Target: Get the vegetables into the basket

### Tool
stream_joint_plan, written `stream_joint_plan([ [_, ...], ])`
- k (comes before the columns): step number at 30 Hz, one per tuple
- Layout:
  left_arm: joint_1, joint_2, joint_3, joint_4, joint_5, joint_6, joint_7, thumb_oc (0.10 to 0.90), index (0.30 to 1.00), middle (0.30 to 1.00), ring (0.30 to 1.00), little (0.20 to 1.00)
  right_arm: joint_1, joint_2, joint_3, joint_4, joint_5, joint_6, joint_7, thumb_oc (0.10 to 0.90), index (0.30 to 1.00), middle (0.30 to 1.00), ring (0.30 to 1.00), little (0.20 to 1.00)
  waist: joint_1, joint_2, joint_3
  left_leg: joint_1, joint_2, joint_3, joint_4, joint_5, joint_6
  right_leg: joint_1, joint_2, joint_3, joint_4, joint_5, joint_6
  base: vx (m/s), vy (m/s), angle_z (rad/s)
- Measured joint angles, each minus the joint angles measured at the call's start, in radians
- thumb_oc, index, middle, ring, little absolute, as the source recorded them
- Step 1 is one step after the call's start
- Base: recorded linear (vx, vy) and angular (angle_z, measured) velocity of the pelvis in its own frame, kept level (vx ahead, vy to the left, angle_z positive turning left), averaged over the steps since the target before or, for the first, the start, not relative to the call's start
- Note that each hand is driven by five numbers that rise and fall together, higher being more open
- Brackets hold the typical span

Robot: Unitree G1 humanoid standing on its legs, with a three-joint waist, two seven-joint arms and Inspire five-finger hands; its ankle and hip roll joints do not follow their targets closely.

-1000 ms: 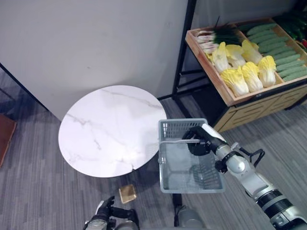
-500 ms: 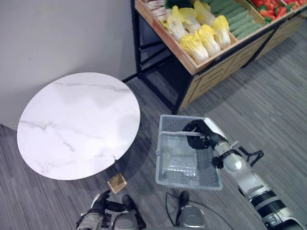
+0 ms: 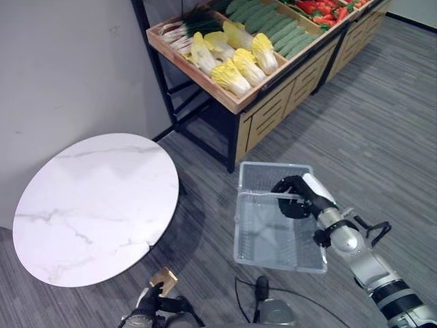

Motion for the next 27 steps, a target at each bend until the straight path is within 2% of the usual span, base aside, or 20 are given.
stream_joint_plan([
  [1, 0.004, 0.011, 0.022, -0.013, -0.006, -0.006, 0.001, 0.900, 1.000, 1.000, 1.000, 1.000, 0.021, 0.003, -0.006, -0.003, -0.001, 0.000, -0.008, 0.400, 0.300, 0.300, 0.300, 0.300, 0.014, -0.017, 0.003, -0.070, 0.038, -0.191, 0.195, 0.040, -0.060, -0.054, 0.006, 0.063, 0.104, -0.053, -0.041, 0.09, -0.191, -0.99],
  [2, -0.001, 0.018, 0.024, -0.035, -0.022, -0.011, 0.004, 0.900, 1.000, 1.000, 1.000, 1.000, 0.025, 0.004, -0.013, -0.008, -0.001, -0.004, -0.015, 0.400, 0.300, 0.300, 0.300, 0.300, 0.023, -0.047, 0.015, -0.143, 0.000, -0.360, 0.287, 0.037, -0.076, -0.060, -0.007, 0.114, 0.113, -0.048, -0.065, 0.15, -0.099, -1.24],
  [3, -0.005, 0.020, 0.016, -0.044, -0.032, -0.019, 0.004, 0.900, 1.000, 1.000, 1.000, 1.000, 0.024, 0.008, -0.023, -0.009, -0.002, -0.001, -0.019, 0.400, 0.300, 0.300, 0.300, 0.300, 0.041, -0.062, 0.015, -0.127, -0.071, -0.518, 0.184, -0.039, -0.101, -0.072, -0.029, 0.158, 0.095, -0.046, -0.061, 0.10, 0.011, -0.96],
  [4, -0.016, 0.016, 0.017, -0.044, -0.037, -0.024, 0.007, 0.900, 1.000, 1.000, 1.000, 1.000, 0.023, 0.002, -0.032, -0.012, -0.001, -0.002, -0.024, 0.400, 0.300, 0.300, 0.300, 0.300, 0.042, -0.063, 0.015, -0.119, -0.092, -0.524, 0.068, -0.049, -0.102, -0.073, -0.029, 0.164, 0.066, -0.045, -0.056, 0.10, 0.024, -0.91],
  [5, -0.028, 0.010, 0.013, -0.049, -0.037, -0.024, 0.011, 0.900, 1.000, 1.000, 1.000, 1.000, 0.024, -0.001, -0.043, -0.006, 0.000, -0.001, -0.032, 0.400, 0.300, 0.300, 0.300, 0.300, 0.040, -0.060, 0.016, -0.133, -0.095, -0.515, 0.005, -0.045, -0.095, -0.073, -0.027, 0.164, 0.044, -0.038, -0.055, 0.10, 0.028, -0.65],
  [7, -0.033, 0.012, -0.042, -0.083, -0.035, -0.025, 0.035, 0.900, 1.000, 1.000, 1.000, 1.000, 0.024, 0.000, -0.049, 0.010, -0.002, 0.001, -0.048, 0.400, 0.300, 0.300, 0.300, 0.300, 0.041, -0.063, 0.018, -0.172, -0.112, -0.552, -0.058, -0.040, -0.087, -0.071, -0.007, 0.160, 0.009, -0.032, -0.062, 0.07, 0.024, -0.49],
  [8, -0.021, 0.019, -0.092, -0.110, -0.025, -0.036, 0.053, 0.900, 1.000, 1.000, 1.000, 1.000, 0.024, -0.003, -0.049, 0.018, -0.003, 0.002, -0.059, 0.400, 0.300, 0.300, 0.300, 0.300, 0.043, -0.061, 0.023, -0.186, -0.136, -0.575, -0.063, -0.039, -0.085, -0.059, 0.002, 0.150, -0.007, -0.024, -0.067, 0.06, 0.064, -0.63],
  [9, -0.020, 0.026, -0.126, -0.173, 0.021, -0.069, 0.086, 0.900, 1.000, 1.000, 1.000, 1.000, 0.046, 0.006, -0.061, 0.022, -0.003, 0.003, -0.080, 0.400, 0.300, 0.300, 0.300, 0.300, 0.044, -0.066, 0.042, -0.191, -0.182, -0.569, -0.028, -0.041, -0.076, -0.027, 0.026, 0.132, -0.028, -0.003, -0.064, 0.11, 0.190, -1.01],
  [10, 0.009, 0.050, -0.157, -0.266, 0.045, -0.102, 0.136, 0.900, 1.000, 1.000, 1.000, 1.000, 0.106, 0.026, -0.070, -0.004, 0.001, 0.002, -0.104, 0.400, 0.300, 0.300, 0.300, 0.300, 0.045, -0.065, 0.058, -0.162, -0.222, -0.571, -0.016, -0.050, -0.003, -0.024, 0.056, 0.134, -0.023, 0.009, -0.043, 0.17, 0.448, -0.99],
  [11, -0.007, 0.078, -0.179, -0.284, 0.086, -0.105, 0.161, 0.900, 1.000, 1.000, 1.000, 1.000, 0.130, 0.058, -0.079, -0.008, -0.004, 0.002, -0.110, 0.400, 0.300, 0.300, 0.300, 0.300, 0.044, -0.093, 0.074, -0.132, -0.243, -0.543, -0.048, -0.049, 0.027, -0.020, 0.033, 0.146, -0.022, 0.023, -0.029, 0.17, 0.494, -0.78],
  [12, -0.028, 0.111, -0.257, -0.288, 0.120, -0.113, 0.201, 0.900, 1.000, 1.000, 1.000, 1.000, 0.182, 0.099, -0.108, -0.018, -0.004, 0.004, -0.132, 0.400, 0.300, 0.300, 0.300, 0.300, 0.045, -0.099, 0.082, -0.095, -0.276, -0.515, -0.090, -0.044, 0.067, -0.028, 0.012, 0.172, 0.004, 0.030, -0.011, 0.14, 0.459, -0.58],
  [13, -0.014, 0.134, -0.275, -0.268, 0.136, -0.151, 0.217, 0.900, 1.000, 1.000, 1.000, 1.000, 0.201, 0.137, -0.113, -0.042, -0.002, 0.002, -0.155, 0.400, 0.300, 0.300, 0.300, 0.300, 0.055, -0.086, 0.092, -0.062, -0.280, -0.478, -0.121, -0.036, 0.087, -0.047, -0.007, 0.202, 0.063, 0.002, 0.000, 0.06, 0.311, -0.78],
  [15, -0.014, 0.097, -0.169, -0.224, 0.132, -0.165, 0.223, 0.900, 1.000, 1.000, 1.000, 1.000, 0.212, 0.148, -0.104, -0.042, 0.031, 0.001, -0.154, 0.400, 0.300, 0.300, 0.300, 0.300, 0.052, -0.086, 0.091, -0.033, -0.320, -0.442, -0.128, -0.065, 0.097, -0.041, -0.042, 0.243, 0.068, -0.014, 0.017, 0.05, 0.294, -0.61],
  [17, -0.024, 0.097, -0.093, -0.190, 0.080, -0.161, 0.196, 0.900, 1.000, 1.000, 1.000, 1.000, 0.194, 0.172, -0.105, -0.039, 0.028, 0.000, -0.155, 0.400, 0.300, 0.300, 0.300, 0.300, 0.046, -0.091, 0.092, -0.026, -0.334, -0.411, -0.133, -0.062, 0.122, -0.057, -0.058, 0.263, 0.080, -0.009, 0.029, 0.03, 0.206, -0.25],
  [20, -0.027, 0.113, -0.043, -0.155, -0.022, -0.131, 0.139, 0.900, 1.000, 1.000, 1.000, 1.000, 0.186, 0.173, -0.107, -0.039, 0.028, 0.000, -0.155, 0.400, 0.300, 0.300, 0.300, 0.300, 0.046, -0.093, 0.092, -0.008, -0.344, -0.396, -0.149, -0.062, 0.125, -0.062, -0.068, 0.308, 0.085, 0.004, 0.049, -0.01, 0.152, -0.15],
  [22, -0.021, 0.139, -0.047, -0.152, -0.062, -0.114, 0.087, 0.900, 1.000, 1.000, 1.000, 1.000, 0.172, 0.170, -0.110, -0.039, 0.025, 0.000, -0.155, 0.400, 0.300, 0.300, 0.300, 0.300, 0.042, -0.102, 0.093, 0.000, -0.350, -0.369, -0.149, -0.067, 0.132, -0.074, -0.069, 0.338, 0.077, 0.026, 0.073, -0.07, 0.150, -0.39],
  [23, 0.002, 0.146, -0.037, -0.152, -0.079, -0.105, 0.065, 0.900, 1.000, 1.000, 1.000, 1.000, 0.126, 0.186, -0.108, -0.024, 0.014, 0.001, -0.149, 0.400, 0.300, 0.300, 0.300, 0.300, 0.056, -0.103, 0.095, 0.001, -0.336, -0.316, -0.150, -0.067, 0.133, -0.090, -0.059, 0.329, 0.080, 0.053, 0.092, -0.08, 0.119, -1.06],
  [24, 0.014, 0.137, -0.034, -0.143, -0.084, -0.093, 0.045, 0.900, 1.000, 1.000, 1.000, 1.000, 0.098, 0.185, -0.111, -0.014, 0.010, 0.001, -0.148, 0.400, 0.300, 0.300, 0.300, 0.300, 0.070, -0.105, 0.094, 0.003, -0.328, -0.274, -0.149, -0.070, 0.137, -0.098, -0.069, 0.273, 0.080, 0.052, 0.094, -0.09, 0.165, -1.14],
  [25, 0.009, 0.134, -0.034, -0.120, -0.095, -0.086, 0.015, 0.900, 1.000, 1.000, 1.000, 1.000, 0.079, 0.185, -0.126, -0.012, 0.007, -0.001, -0.149, 0.400, 0.300, 0.300, 0.300, 0.300, 0.060, -0.103, 0.094, 0.006, -0.320, -0.250, -0.149, -0.082, 0.156, -0.087, -0.093, 0.220, 0.077, 0.054, 0.094, -0.09, 0.153, -0.90],
  [27, 0.013, 0.132, -0.031, -0.106, -0.096, -0.073, -0.026, 0.900, 1.000, 1.000, 1.000, 1.000, 0.041, 0.196, -0.139, 0.010, 0.004, -0.002, -0.147, 0.400, 0.300, 0.300, 0.300, 0.300, 0.079, -0.111, 0.094, 0.013, -0.296, -0.187, -0.149, -0.090, 0.166, -0.082, -0.145, 0.035, 0.116, 0.041, 0.086, -0.03, 0.071, -0.77],
])
